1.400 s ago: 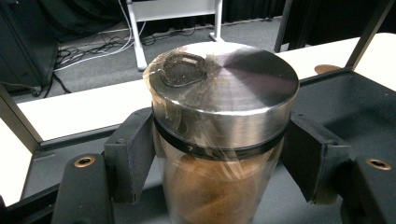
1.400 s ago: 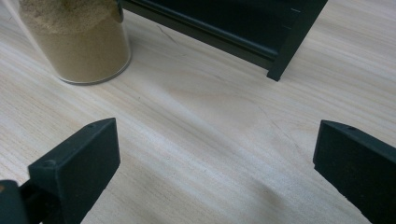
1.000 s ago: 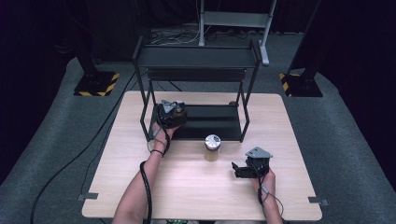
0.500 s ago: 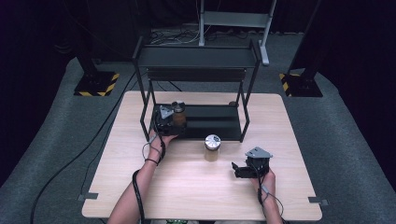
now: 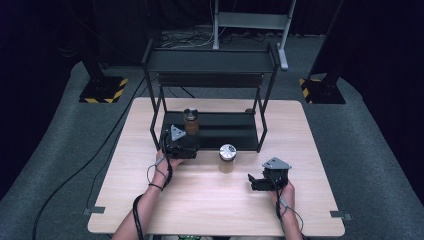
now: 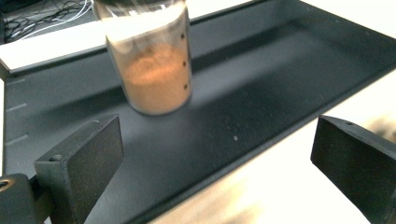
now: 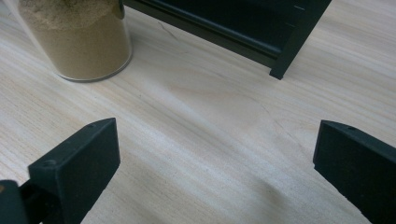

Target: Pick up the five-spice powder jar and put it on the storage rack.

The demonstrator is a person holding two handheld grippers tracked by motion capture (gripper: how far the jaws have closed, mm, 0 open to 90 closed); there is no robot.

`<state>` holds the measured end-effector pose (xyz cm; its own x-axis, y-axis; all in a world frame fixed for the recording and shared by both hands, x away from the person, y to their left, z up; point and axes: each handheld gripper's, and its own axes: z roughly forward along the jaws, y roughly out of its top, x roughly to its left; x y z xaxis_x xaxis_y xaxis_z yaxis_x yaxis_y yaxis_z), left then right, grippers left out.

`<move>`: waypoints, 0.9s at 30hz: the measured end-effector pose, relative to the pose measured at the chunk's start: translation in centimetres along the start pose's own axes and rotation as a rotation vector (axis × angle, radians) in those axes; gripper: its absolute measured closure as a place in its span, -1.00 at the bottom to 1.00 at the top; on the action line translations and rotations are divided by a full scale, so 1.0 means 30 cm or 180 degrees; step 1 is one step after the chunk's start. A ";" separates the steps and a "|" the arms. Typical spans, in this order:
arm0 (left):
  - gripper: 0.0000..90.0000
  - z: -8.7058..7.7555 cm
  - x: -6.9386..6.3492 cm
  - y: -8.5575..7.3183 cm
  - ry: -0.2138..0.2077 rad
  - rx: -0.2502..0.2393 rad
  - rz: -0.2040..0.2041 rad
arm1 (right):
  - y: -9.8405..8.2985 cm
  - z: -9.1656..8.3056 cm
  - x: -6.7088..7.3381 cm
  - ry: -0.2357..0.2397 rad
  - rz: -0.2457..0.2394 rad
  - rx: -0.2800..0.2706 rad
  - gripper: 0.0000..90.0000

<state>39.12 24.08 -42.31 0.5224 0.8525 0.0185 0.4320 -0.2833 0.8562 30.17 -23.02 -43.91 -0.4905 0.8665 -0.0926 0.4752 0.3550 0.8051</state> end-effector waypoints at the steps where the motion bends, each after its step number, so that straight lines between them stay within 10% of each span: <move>1: -0.95 -0.007 -0.003 -0.006 -0.0007 0.0006 0.0013 | 0.000 0.000 0.000 0.0000 0.0000 0.0000 -1.00; 27: -1.00 -0.112 -0.064 -0.137 -0.0132 0.0387 0.0122 | 0.001 0.002 0.003 0.0002 -0.0024 0.0009 -1.00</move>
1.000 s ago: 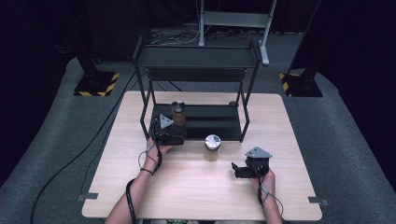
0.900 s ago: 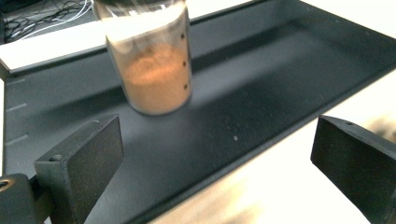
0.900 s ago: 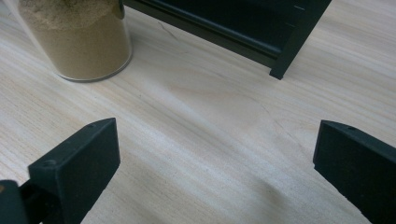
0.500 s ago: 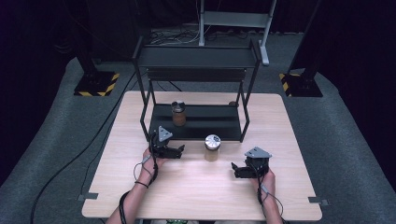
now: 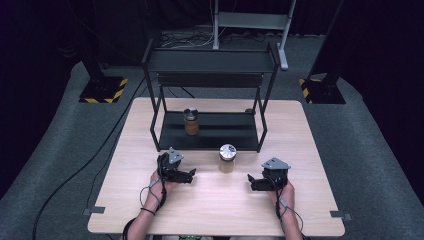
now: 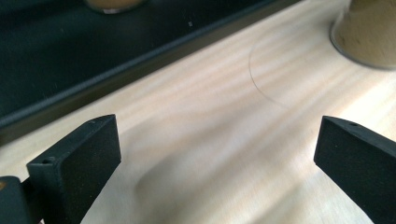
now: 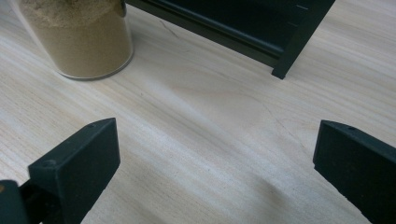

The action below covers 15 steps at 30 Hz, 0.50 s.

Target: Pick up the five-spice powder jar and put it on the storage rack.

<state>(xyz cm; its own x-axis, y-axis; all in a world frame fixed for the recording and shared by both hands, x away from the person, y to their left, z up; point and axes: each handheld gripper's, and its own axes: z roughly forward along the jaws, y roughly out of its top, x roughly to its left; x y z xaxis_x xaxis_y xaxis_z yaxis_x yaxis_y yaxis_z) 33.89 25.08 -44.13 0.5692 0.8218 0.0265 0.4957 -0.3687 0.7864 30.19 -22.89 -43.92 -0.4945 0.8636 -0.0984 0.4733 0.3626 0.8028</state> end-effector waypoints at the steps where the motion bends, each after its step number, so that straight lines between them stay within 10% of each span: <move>1: -1.00 -0.003 -0.002 -0.004 0.0004 0.0004 0.0015 | 0.000 0.000 0.000 0.0000 -0.0001 0.0000 -1.00; 15: -1.00 -0.042 -0.009 -0.038 -0.0004 -0.0006 -0.0020 | 0.000 0.000 0.004 -0.0008 -0.0018 0.0001 -1.00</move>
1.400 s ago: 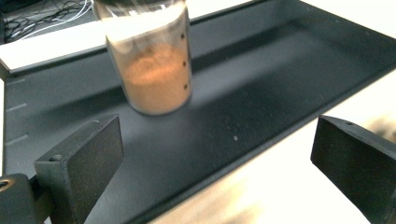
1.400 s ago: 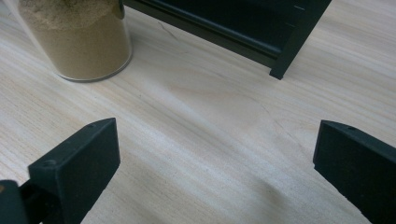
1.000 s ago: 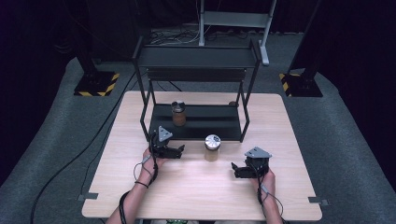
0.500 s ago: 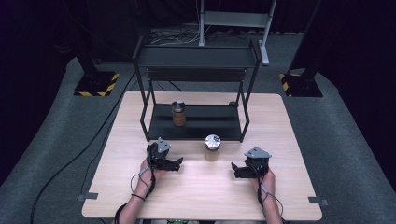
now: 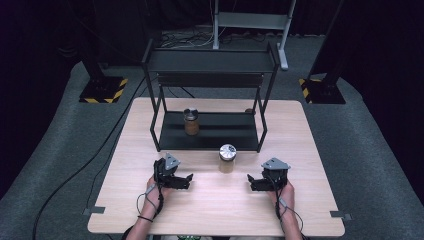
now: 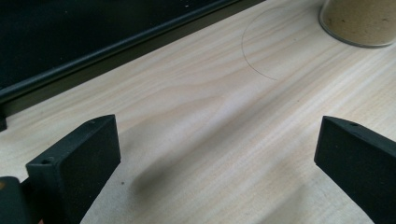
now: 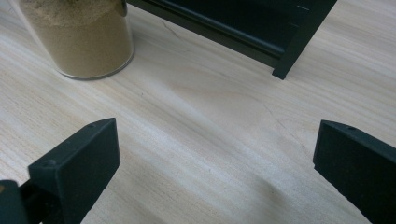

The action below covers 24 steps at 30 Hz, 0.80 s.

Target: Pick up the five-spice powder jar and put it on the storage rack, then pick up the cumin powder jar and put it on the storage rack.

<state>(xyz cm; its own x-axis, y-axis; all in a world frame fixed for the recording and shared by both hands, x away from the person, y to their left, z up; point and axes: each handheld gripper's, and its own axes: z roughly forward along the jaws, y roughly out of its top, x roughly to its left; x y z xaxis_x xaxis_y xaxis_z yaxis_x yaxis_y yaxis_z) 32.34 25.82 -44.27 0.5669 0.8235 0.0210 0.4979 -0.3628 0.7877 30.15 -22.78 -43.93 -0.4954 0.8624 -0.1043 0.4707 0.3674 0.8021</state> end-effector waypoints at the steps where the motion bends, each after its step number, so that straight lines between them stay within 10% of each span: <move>1: -1.00 -0.001 0.000 0.001 0.0001 0.0014 -0.0004 | 0.000 0.000 0.001 -0.0003 -0.0004 0.0000 -1.00; 24: -1.00 0.017 0.015 0.034 -0.0039 0.0197 -0.0020 | 0.007 0.005 0.008 -0.0007 -0.0045 0.0045 -1.00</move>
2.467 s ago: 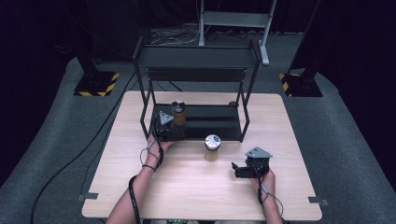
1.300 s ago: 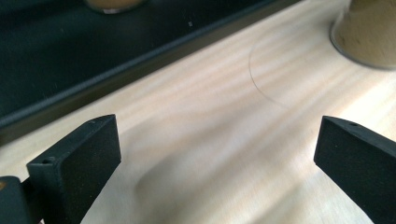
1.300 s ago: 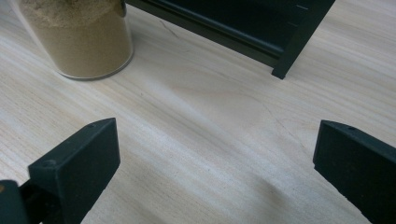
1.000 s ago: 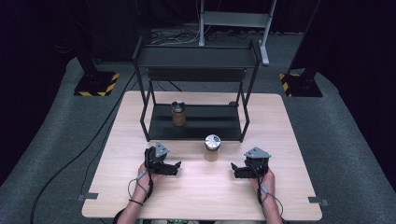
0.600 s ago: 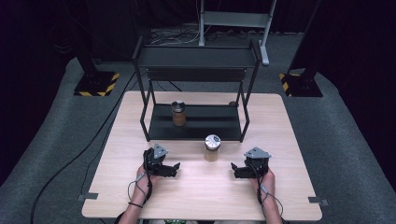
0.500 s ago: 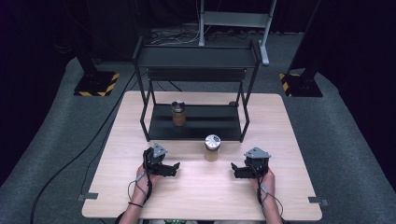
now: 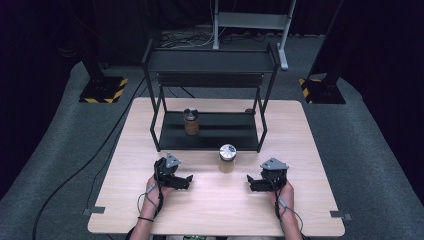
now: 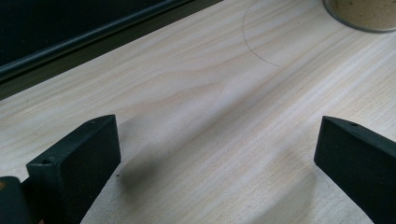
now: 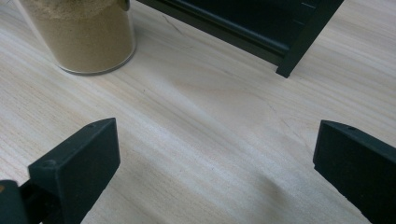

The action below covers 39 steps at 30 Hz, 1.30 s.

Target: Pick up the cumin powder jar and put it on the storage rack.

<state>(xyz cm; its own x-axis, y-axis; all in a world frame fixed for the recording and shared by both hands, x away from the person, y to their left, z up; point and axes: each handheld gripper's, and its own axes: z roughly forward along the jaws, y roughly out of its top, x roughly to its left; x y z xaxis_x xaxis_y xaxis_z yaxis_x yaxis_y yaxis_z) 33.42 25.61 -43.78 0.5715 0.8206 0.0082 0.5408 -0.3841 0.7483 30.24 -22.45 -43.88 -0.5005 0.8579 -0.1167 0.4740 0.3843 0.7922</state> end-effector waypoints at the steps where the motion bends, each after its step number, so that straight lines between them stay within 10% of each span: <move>1: -1.00 0.000 0.001 0.001 -0.0004 0.0003 -0.0001 | -0.001 -0.001 -0.002 0.0012 0.0010 -0.0007 -1.00; 17: -0.96 0.003 -0.010 0.007 0.0063 0.0034 -0.0021 | -0.005 -0.039 -0.059 0.0181 0.0160 0.0006 -1.00; 39: -0.96 0.008 -0.020 0.014 0.0111 0.0074 -0.0014 | 0.110 0.021 -0.011 0.0493 0.0020 -0.0136 -1.00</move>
<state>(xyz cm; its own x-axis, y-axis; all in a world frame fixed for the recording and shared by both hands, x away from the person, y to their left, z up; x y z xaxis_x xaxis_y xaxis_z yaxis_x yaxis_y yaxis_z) 33.46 24.86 -43.62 0.5473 0.8364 0.0284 0.5577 -0.3898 0.7328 32.43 -21.24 -41.61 -0.6050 0.7960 -0.0206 0.4478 0.3615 0.8178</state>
